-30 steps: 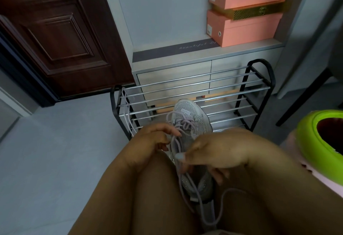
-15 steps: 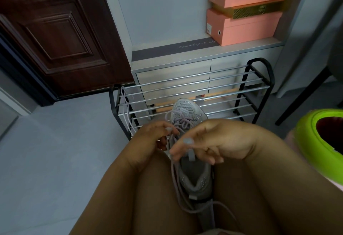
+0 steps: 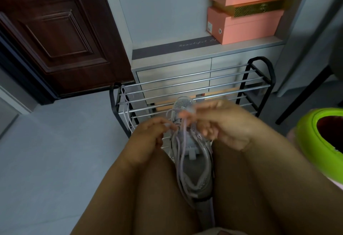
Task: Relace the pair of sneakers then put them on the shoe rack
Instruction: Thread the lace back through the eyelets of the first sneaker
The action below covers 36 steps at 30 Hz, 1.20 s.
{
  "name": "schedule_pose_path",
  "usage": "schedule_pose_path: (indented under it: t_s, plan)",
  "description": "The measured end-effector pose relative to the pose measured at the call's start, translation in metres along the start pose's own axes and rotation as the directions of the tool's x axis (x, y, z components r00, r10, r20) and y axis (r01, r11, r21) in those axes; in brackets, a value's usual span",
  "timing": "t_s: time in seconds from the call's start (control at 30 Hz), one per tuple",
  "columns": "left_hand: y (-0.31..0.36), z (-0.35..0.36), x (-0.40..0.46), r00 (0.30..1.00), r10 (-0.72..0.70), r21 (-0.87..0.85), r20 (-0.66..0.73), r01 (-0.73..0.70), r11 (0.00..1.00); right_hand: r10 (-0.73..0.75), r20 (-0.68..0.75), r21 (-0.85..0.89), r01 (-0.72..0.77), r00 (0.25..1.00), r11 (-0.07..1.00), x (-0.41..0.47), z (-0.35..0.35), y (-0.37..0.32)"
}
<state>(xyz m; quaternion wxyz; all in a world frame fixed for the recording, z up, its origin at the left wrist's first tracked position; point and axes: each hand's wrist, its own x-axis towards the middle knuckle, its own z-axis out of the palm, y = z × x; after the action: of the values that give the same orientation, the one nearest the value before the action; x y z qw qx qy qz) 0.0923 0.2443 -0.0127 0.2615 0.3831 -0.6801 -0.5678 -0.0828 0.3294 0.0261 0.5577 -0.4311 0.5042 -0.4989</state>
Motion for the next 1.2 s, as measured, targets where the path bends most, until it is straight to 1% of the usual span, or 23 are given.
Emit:
schedule_pose_path:
  t_s: [0.07, 0.13, 0.2, 0.23, 0.27, 0.3, 0.33, 0.37, 0.4, 0.43, 0.47, 0.5, 0.57, 0.63, 0.7, 0.8, 0.83, 0.9, 0.97, 1.03, 1.1, 1.2]
  plan:
    - [0.012, 0.005, -0.005, 1.0, 0.027, 0.043, 0.007, -0.028, 0.999, -0.084, -0.062, 0.228, 0.096, 0.995, 0.969, 0.003, -0.007, -0.001]
    - [0.026, 0.013, -0.013, 0.992, 0.037, 0.109, 0.12, -0.05, 0.993, -0.102, -0.069, 0.352, 0.119, 0.992, 0.928, 0.005, -0.009, 0.001]
    - [0.035, 0.02, -0.02, 0.968, 0.016, 0.139, 0.251, -0.052, 0.989, -0.097, -0.074, 0.392, 0.119, 0.993, 0.912, 0.006, -0.008, 0.002]
    - [0.037, 0.023, -0.021, 0.962, 0.015, 0.129, 0.274, -0.052, 0.99, -0.098, -0.081, 0.399, 0.122, 0.992, 0.909, 0.006, -0.007, 0.002]
    - [0.038, 0.024, -0.019, 0.967, 0.02, 0.112, 0.255, -0.05, 0.992, -0.097, -0.092, 0.404, 0.127, 0.991, 0.906, 0.006, -0.008, 0.002]
    - [0.04, 0.024, -0.016, 0.979, 0.018, 0.08, 0.202, -0.035, 0.996, -0.093, -0.109, 0.397, 0.129, 0.99, 0.909, 0.007, -0.008, 0.003]
    - [0.04, 0.022, -0.011, 0.991, 0.01, 0.034, 0.133, -0.014, 0.999, -0.084, -0.125, 0.354, 0.124, 0.989, 0.927, 0.007, -0.01, 0.003]
    - [0.042, 0.02, -0.006, 0.998, 0.006, -0.028, 0.069, -0.004, 1.0, -0.072, -0.136, 0.256, 0.106, 0.988, 0.961, 0.006, -0.011, 0.004]
    - [0.045, 0.018, -0.001, 1.0, 0.018, -0.083, 0.023, -0.016, 0.996, -0.058, -0.128, 0.108, 0.072, 0.99, 0.992, 0.005, -0.012, 0.005]
    - [0.048, 0.016, 0.003, 0.999, 0.041, -0.121, -0.002, -0.041, 0.992, -0.042, -0.095, -0.053, 0.037, 0.995, 0.998, 0.003, -0.012, 0.006]
    - [0.05, 0.015, 0.006, 0.998, 0.069, -0.138, -0.011, -0.07, 0.988, -0.03, -0.04, -0.171, 0.022, 0.999, 0.985, 0.001, -0.01, 0.007]
    - [0.051, 0.014, 0.009, 0.996, 0.09, -0.145, -0.018, -0.092, 0.985, -0.02, 0.018, -0.223, 0.023, 1.0, 0.975, 0.0, -0.009, 0.008]
    - [0.052, 0.012, 0.015, 0.993, 0.108, -0.162, -0.049, -0.115, 0.98, -0.003, 0.08, -0.218, 0.02, 0.997, 0.976, 0.0, -0.009, 0.01]
    - [0.053, 0.01, 0.022, 0.989, 0.103, -0.227, -0.103, -0.124, 0.966, 0.018, 0.076, -0.249, 0.001, 0.997, 0.969, 0.002, -0.01, 0.011]
    - [0.056, 0.007, 0.027, 0.984, 0.1, -0.305, -0.147, -0.141, 0.942, 0.04, 0.052, -0.331, -0.021, 0.998, 0.943, 0.003, -0.014, 0.012]
    - [0.061, 0.005, 0.031, 0.981, 0.092, -0.378, -0.168, -0.151, 0.913, 0.041, 0.017, -0.442, -0.029, 0.999, 0.897, 0.004, -0.018, 0.013]
    - [0.062, 0.006, 0.031, 0.983, 0.079, -0.366, -0.167, -0.136, 0.921, 0.029, 0.007, -0.456, -0.023, 1.0, 0.89, 0.004, -0.019, 0.013]
    - [0.063, 0.008, 0.028, 0.986, 0.014, -0.288, -0.164, -0.061, 0.956, -0.019, -0.046, -0.409, -0.001, 0.999, 0.912, 0.007, -0.022, 0.015]
    - [0.061, 0.015, 0.021, 0.979, -0.099, -0.156, -0.175, 0.072, 0.985, -0.077, -0.145, -0.329, 0.025, 0.986, 0.944, 0.011, -0.025, 0.018]
    - [0.054, 0.025, 0.01, 0.969, -0.185, 0.025, -0.162, 0.191, 0.981, -0.112, -0.213, -0.252, 0.057, 0.971, 0.966, 0.014, -0.028, 0.02]
    - [0.043, 0.038, 0.0, 0.971, -0.216, 0.172, -0.107, 0.232, 0.957, -0.135, -0.227, -0.216, 0.085, 0.965, 0.973, 0.016, -0.028, 0.022]
    - [0.023, 0.053, -0.005, 0.963, -0.264, 0.22, -0.061, 0.271, 0.937, -0.157, -0.21, -0.256, 0.101, 0.965, 0.961, 0.017, -0.026, 0.023]
